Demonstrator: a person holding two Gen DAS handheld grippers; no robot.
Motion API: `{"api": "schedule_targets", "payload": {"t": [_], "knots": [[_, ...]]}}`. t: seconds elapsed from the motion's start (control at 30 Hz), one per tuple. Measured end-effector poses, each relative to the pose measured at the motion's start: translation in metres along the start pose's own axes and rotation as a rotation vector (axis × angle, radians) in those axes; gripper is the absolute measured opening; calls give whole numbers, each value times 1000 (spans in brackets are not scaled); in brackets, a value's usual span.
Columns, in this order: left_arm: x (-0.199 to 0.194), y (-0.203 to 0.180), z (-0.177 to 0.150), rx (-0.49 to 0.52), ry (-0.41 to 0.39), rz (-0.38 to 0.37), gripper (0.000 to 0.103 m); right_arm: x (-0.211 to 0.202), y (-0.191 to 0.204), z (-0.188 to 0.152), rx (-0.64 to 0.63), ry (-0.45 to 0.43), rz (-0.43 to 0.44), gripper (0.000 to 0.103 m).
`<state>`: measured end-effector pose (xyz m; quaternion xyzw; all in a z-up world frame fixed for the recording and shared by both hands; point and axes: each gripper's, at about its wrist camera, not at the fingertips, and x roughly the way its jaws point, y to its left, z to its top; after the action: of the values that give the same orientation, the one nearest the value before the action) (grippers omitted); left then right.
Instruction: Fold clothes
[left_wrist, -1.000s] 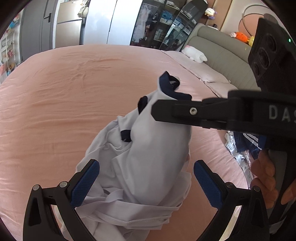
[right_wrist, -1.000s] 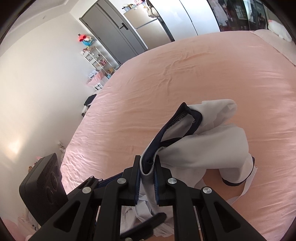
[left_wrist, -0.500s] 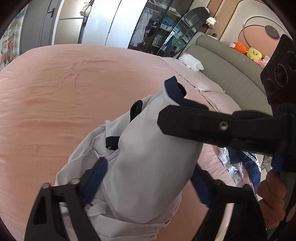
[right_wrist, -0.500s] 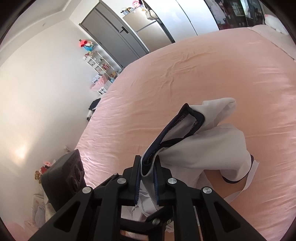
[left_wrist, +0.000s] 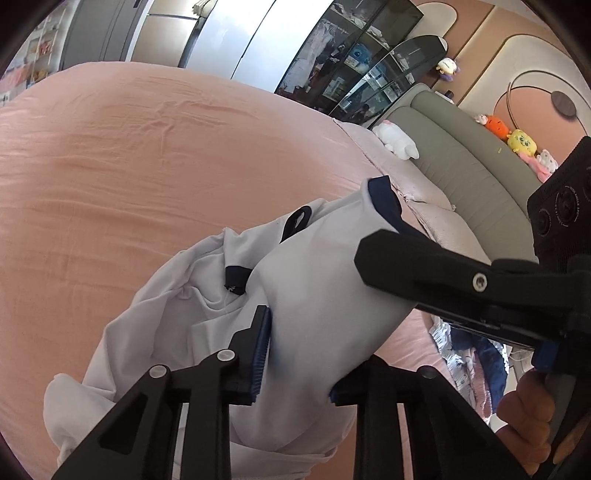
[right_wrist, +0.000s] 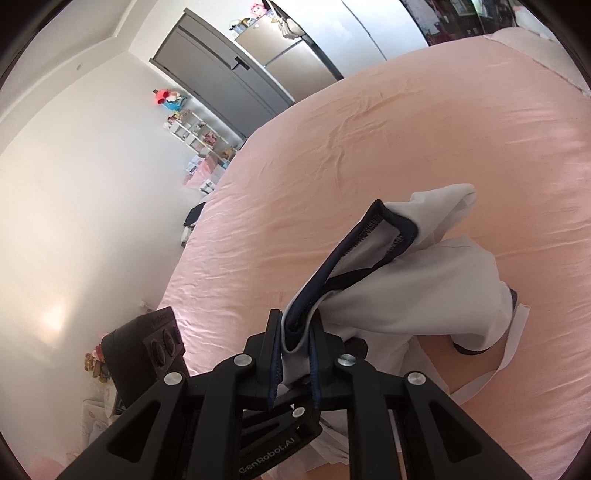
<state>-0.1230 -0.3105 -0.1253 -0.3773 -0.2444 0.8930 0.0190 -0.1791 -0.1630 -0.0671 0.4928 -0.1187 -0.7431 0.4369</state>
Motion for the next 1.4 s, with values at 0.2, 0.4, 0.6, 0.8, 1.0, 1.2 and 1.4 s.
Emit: {"api": "schedule_targets", "payload": {"t": [0.2, 0.4, 0.6, 0.8, 1.0, 1.2, 1.4], "knots": [[0, 3, 4, 17, 7, 3, 21, 3, -3, -3, -77, 25, -81, 74], [1, 4, 6, 28, 18, 7, 21, -19, -24, 3, -90, -7, -129, 74], [-2, 10, 5, 29, 33, 0, 21, -38, -43, 17, -120, -79, -314, 74], [-3, 14, 3, 37, 48, -9, 21, -31, -46, 35, -317, -101, -570, 74], [-5, 18, 0, 54, 59, -23, 21, 5, -20, 29, -707, -27, -665, 74], [-6, 24, -1, 49, 62, -28, 21, 19, 0, 28, -899, -1, -610, 74], [-7, 26, -4, 52, 77, -34, 21, 40, 12, 18, -1074, 62, -610, 74]]}}
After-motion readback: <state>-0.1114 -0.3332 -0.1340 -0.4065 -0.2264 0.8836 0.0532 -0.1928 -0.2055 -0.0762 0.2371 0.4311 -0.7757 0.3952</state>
